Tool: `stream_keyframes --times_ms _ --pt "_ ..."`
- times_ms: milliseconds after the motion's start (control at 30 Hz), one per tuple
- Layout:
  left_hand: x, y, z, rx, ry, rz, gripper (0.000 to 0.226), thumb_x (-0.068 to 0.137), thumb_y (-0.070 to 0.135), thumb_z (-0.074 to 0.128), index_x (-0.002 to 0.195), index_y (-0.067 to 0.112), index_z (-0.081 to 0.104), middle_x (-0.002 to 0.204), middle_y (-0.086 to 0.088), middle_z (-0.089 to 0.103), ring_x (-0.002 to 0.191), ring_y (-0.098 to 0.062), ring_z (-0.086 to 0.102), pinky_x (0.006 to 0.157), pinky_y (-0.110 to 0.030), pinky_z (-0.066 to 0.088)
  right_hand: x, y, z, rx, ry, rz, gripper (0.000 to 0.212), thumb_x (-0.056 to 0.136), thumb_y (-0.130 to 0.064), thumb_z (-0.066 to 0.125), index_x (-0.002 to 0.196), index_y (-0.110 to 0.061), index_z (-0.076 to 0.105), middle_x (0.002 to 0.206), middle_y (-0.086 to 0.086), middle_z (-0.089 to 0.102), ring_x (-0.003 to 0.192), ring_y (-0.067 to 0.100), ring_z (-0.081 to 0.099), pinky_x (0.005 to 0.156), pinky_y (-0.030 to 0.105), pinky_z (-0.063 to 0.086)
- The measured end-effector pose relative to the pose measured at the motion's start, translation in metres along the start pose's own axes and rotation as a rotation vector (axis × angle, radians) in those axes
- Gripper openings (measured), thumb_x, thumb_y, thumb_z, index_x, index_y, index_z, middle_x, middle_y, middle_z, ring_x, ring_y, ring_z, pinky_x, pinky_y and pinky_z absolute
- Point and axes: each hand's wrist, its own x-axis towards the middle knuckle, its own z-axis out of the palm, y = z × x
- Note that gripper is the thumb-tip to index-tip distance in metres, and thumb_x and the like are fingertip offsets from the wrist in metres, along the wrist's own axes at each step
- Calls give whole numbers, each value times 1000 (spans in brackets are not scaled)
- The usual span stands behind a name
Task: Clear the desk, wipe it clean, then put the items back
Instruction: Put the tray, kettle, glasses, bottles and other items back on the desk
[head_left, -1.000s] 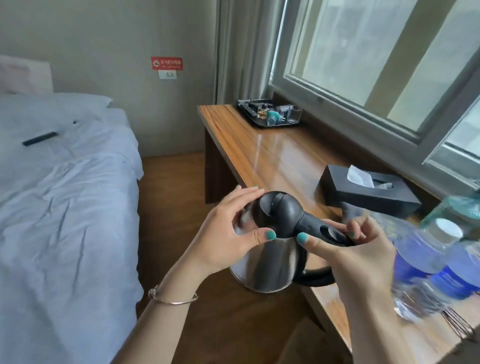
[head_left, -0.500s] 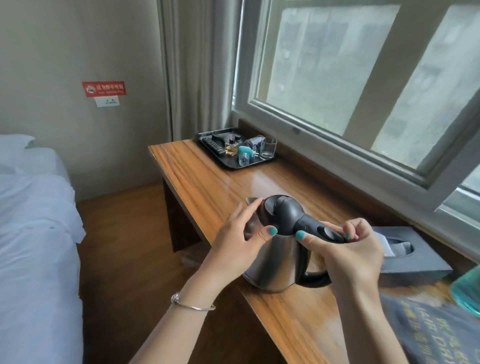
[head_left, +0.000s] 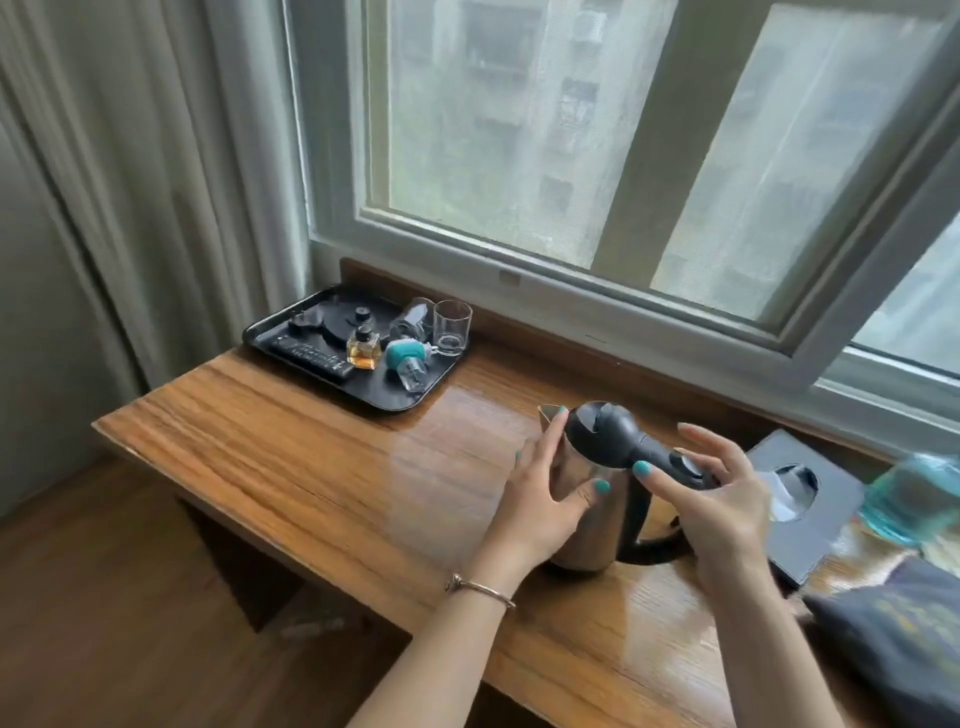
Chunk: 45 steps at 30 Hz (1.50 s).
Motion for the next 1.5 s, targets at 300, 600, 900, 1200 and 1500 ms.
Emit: stream_keyframes --times_ms 300,600,900,1200,1500 --pt "93 -21 -23 -33 -72 66 82 87 46 65 142 62 7 160 5 15 147 -21 17 113 -48 32 55 1 53 -270 128 -140 42 74 -19 84 112 -30 69 104 -8 66 96 5 60 89 23 49" --pt "169 -34 -35 -71 -273 77 80 89 45 62 141 64 4 162 10 3 150 -21 4 116 -54 24 94 16 85 -418 305 -222 56 80 -14 78 132 -23 58 124 0 53 112 11 51 104 38 45" --pt "168 -81 -139 116 -349 183 78 95 26 54 151 43 3 160 16 11 147 -1 3 117 -20 6 46 -15 150 -585 377 -184 77 81 -40 72 147 -32 34 160 -5 -1 147 17 -10 117 57 7" --pt "191 -172 -276 372 -270 389 69 96 26 55 152 30 15 156 14 20 141 8 2 119 -19 2 47 7 348 -541 -12 -199 52 74 -34 72 122 -19 62 132 -2 50 127 21 44 105 19 23" --pt "204 -219 -362 144 -209 326 77 82 16 75 143 33 31 142 20 35 132 9 27 111 -10 17 67 19 421 -544 191 167 66 74 -26 81 134 -18 55 120 4 66 112 25 58 98 39 46"
